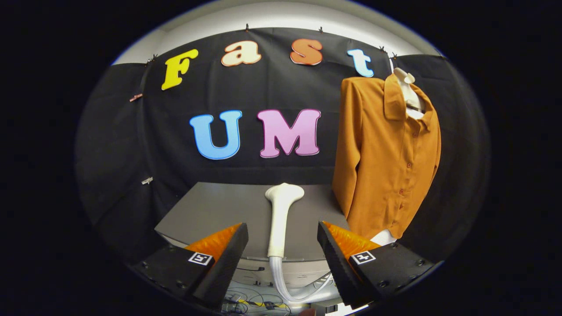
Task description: Iron the clothes twice with a garment steamer, once on the left side and once on the right side.
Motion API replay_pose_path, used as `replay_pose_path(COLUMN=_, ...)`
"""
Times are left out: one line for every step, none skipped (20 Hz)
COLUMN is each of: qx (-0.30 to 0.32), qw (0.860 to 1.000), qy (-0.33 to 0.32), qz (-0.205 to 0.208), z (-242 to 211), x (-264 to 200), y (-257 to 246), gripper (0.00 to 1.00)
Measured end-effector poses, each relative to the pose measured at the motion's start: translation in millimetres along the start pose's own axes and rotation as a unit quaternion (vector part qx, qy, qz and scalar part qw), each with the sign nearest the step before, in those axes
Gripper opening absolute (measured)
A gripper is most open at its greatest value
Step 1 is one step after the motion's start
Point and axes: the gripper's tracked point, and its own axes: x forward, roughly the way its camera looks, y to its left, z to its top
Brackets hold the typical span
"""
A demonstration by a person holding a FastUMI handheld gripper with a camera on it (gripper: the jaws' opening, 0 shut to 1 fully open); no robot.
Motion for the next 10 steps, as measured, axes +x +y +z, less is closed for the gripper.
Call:
replay_pose_path(qx=-0.006, qw=1.000, qy=0.015, qz=0.000, z=-8.7, x=13.7, y=3.6, gripper=0.98)
replay_pose_path(qx=-0.014, qw=0.999, qy=0.030, qz=0.000, z=-18.4, x=26.3, y=6.2, gripper=0.98)
replay_pose_path(qx=-0.021, qw=0.999, qy=0.043, qz=0.000, z=-28.4, x=39.0, y=8.8, gripper=0.99)
replay_pose_path(qx=-0.024, qw=0.998, qy=0.053, qz=0.001, z=-37.6, x=50.4, y=11.4, gripper=0.98)
replay_pose_path(qx=-0.027, qw=0.997, qy=0.066, qz=-0.002, z=-48.1, x=62.3, y=12.8, gripper=0.98)
replay_pose_path(qx=-0.026, qw=0.997, qy=0.078, qz=-0.005, z=-56.1, x=73.4, y=12.2, gripper=0.98)
replay_pose_path(qx=-0.023, qw=0.996, qy=0.089, qz=-0.009, z=-64.0, x=83.6, y=11.8, gripper=0.97)
replay_pose_path(qx=-0.020, qw=0.995, qy=0.095, qz=-0.013, z=-71.0, x=91.8, y=11.0, gripper=0.97)
replay_pose_path(qx=-0.017, qw=0.995, qy=0.101, qz=-0.018, z=-76.0, x=99.8, y=10.1, gripper=0.97)
replay_pose_path(qx=-0.016, qw=0.994, qy=0.105, qz=-0.026, z=-77.7, x=108.2, y=8.1, gripper=0.97)
